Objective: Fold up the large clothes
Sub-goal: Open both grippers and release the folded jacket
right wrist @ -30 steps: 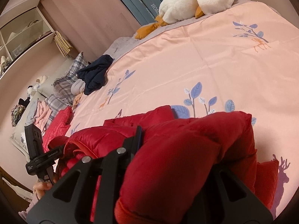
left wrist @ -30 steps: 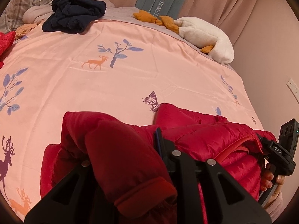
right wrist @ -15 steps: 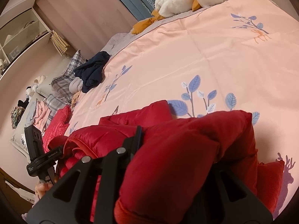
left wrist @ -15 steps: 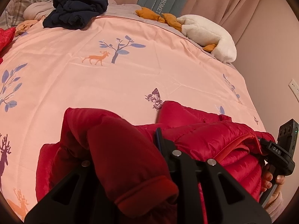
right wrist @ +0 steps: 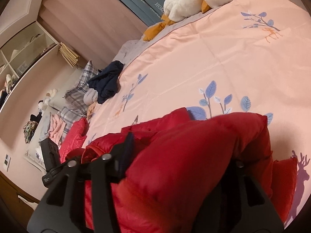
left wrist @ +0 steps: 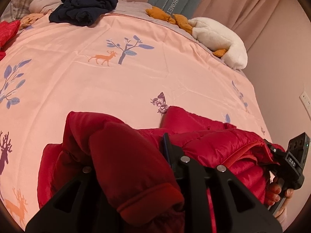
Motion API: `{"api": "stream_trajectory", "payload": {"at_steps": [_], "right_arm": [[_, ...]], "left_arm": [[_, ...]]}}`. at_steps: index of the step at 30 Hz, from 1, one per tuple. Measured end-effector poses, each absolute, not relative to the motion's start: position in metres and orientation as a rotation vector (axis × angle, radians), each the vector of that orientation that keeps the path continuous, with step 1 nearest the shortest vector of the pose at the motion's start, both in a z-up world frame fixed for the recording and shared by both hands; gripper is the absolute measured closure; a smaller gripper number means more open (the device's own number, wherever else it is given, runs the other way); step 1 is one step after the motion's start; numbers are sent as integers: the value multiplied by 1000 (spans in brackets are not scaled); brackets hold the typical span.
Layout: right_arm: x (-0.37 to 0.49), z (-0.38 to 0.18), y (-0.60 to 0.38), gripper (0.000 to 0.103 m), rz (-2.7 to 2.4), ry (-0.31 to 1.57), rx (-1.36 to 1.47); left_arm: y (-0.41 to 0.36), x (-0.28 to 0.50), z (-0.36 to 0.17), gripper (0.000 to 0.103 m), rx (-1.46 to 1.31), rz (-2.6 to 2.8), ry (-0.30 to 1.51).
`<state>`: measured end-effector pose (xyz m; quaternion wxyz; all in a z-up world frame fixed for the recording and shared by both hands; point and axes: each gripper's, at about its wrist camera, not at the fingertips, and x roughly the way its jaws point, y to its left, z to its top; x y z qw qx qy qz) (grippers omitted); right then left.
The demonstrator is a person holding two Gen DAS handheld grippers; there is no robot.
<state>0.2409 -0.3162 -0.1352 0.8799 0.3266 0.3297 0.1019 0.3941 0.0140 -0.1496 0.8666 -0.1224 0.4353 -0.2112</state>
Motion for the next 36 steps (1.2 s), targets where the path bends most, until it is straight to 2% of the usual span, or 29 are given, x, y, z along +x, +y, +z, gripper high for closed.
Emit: {"api": "stream_trajectory", "payload": {"at_steps": [7, 9, 14, 18, 25, 28, 30, 36], "right_arm": [[239, -127, -318, 42, 219, 666, 705], [239, -124, -319, 36, 219, 656, 711], [238, -117, -321, 32, 211, 640, 718], [237, -114, -324, 28, 195, 627, 717], [238, -116, -333, 26, 157, 624, 722], [238, -121, -331, 26, 142, 641, 710], [238, -124, -331, 26, 136, 648, 708], [235, -123, -327, 26, 125, 648, 685]], "left_arm": [[19, 391, -141, 72, -299, -442, 894], [21, 391, -137, 65, -315, -449, 888], [20, 388, -130, 53, -302, -452, 863], [23, 387, -127, 47, -317, -455, 851], [28, 387, -123, 38, -362, -460, 834], [30, 386, -120, 28, -377, -457, 818], [31, 385, -117, 15, -368, -434, 798], [32, 383, -111, 14, -286, -394, 766]]}}
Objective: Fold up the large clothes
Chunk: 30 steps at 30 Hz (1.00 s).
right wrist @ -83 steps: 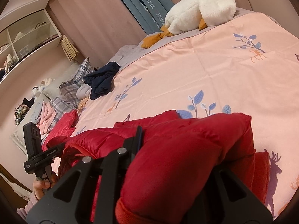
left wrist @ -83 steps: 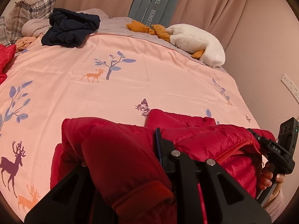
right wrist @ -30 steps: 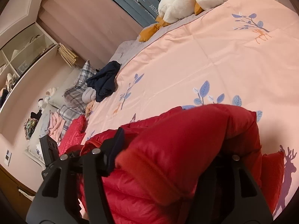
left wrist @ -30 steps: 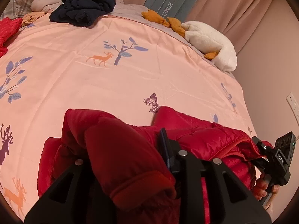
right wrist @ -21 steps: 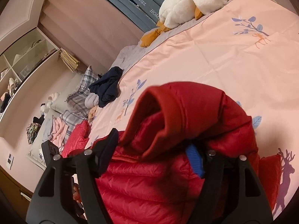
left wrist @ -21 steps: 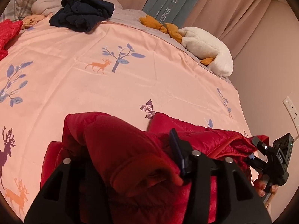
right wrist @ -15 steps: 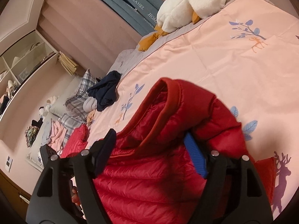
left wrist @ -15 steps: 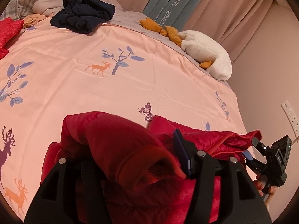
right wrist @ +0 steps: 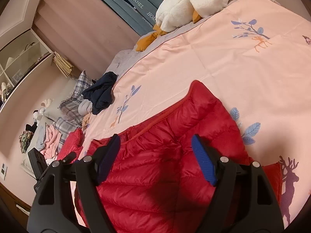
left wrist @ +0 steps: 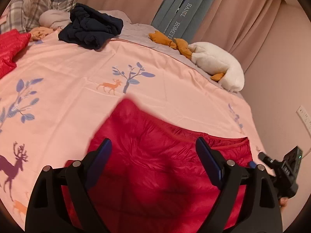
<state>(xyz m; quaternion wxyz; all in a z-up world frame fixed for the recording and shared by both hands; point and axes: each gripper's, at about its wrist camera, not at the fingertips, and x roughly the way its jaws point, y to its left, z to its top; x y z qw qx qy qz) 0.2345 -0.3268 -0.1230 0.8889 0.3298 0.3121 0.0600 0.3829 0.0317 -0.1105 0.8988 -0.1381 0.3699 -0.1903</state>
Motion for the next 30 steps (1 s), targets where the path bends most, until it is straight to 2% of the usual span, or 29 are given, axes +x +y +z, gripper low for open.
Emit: {"api": "stream_trajectory", "payload": {"at_steps": [13, 22, 30], "right_arm": [[185, -127, -253, 26, -25, 738, 95], [164, -148, -248, 26, -42, 795, 77], [138, -130, -246, 26, -41, 758, 101]], "left_arm": [[23, 347, -129, 14, -30, -372, 770], [28, 312, -152, 14, 54, -382, 784], [36, 293, -148, 14, 35, -371, 808]]}}
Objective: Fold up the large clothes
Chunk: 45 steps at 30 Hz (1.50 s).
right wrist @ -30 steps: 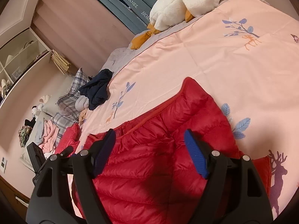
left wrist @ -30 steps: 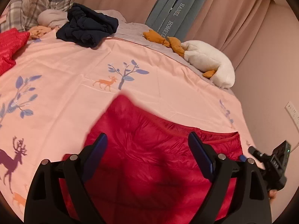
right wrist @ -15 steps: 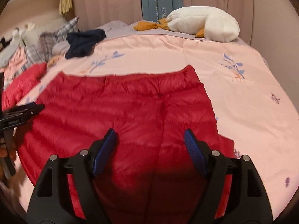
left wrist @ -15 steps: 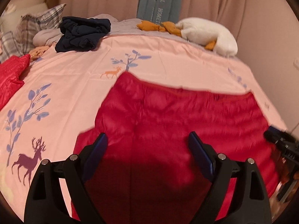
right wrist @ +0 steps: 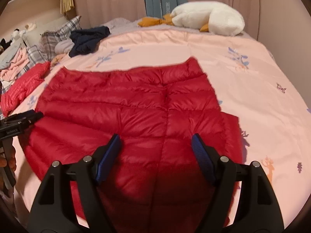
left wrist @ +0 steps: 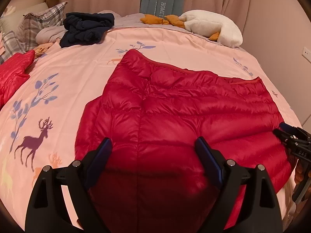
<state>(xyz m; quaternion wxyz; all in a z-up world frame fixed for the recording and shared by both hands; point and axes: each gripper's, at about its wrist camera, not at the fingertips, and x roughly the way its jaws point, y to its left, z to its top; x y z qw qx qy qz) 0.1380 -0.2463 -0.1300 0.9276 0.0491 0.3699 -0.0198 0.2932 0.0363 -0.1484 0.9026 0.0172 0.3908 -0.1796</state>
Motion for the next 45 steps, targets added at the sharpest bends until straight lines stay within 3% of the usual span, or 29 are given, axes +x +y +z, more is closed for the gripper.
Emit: {"api": "stream_trajectory", "payload": {"at_steps": [23, 31, 37, 42, 45], "right_arm": [[93, -122, -251, 26, 7, 727, 209], [97, -144, -251, 25, 6, 797, 210], [86, -126, -250, 25, 9, 762, 246], [71, -102, -238, 15, 2, 735, 218], [64, -90, -231, 7, 4, 731, 218]], "left_arm": [[61, 257, -156, 14, -4, -326, 877], [63, 249, -160, 14, -12, -316, 890], [67, 241, -150, 14, -7, -287, 884], [70, 225, -130, 12, 32, -251, 840], [71, 214, -111, 5, 42, -237, 800]]}}
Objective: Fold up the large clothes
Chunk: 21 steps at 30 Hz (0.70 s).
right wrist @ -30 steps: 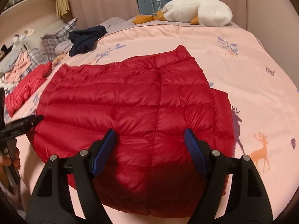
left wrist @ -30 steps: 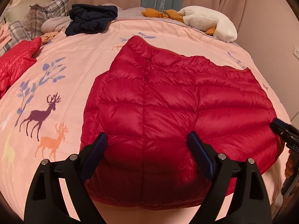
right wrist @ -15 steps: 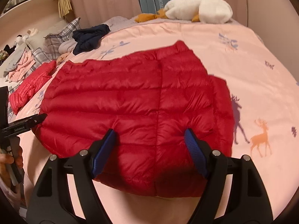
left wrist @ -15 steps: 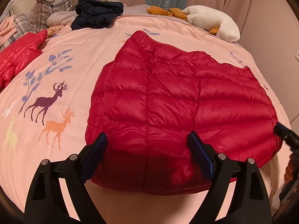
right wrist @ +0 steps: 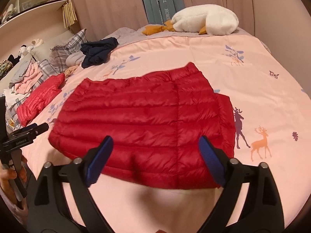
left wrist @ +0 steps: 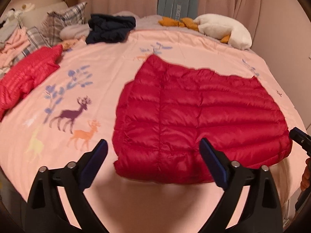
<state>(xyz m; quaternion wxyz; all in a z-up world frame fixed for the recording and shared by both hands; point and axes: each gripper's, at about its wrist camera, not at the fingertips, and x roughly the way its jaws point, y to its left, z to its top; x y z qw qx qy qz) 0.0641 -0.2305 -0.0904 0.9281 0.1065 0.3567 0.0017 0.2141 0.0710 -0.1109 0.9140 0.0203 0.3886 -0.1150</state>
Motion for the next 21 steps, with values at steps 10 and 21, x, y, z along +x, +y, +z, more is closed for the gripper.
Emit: {"api": "stream_trajectory", "payload": {"at_steps": [10, 21], "right_arm": [[40, -49, -207, 2, 17, 729, 229], [12, -17, -193, 2, -53, 695, 185]], "left_arm": [[68, 180, -46, 1, 49, -223, 703], [57, 144, -10, 1, 82, -213, 678]]}}
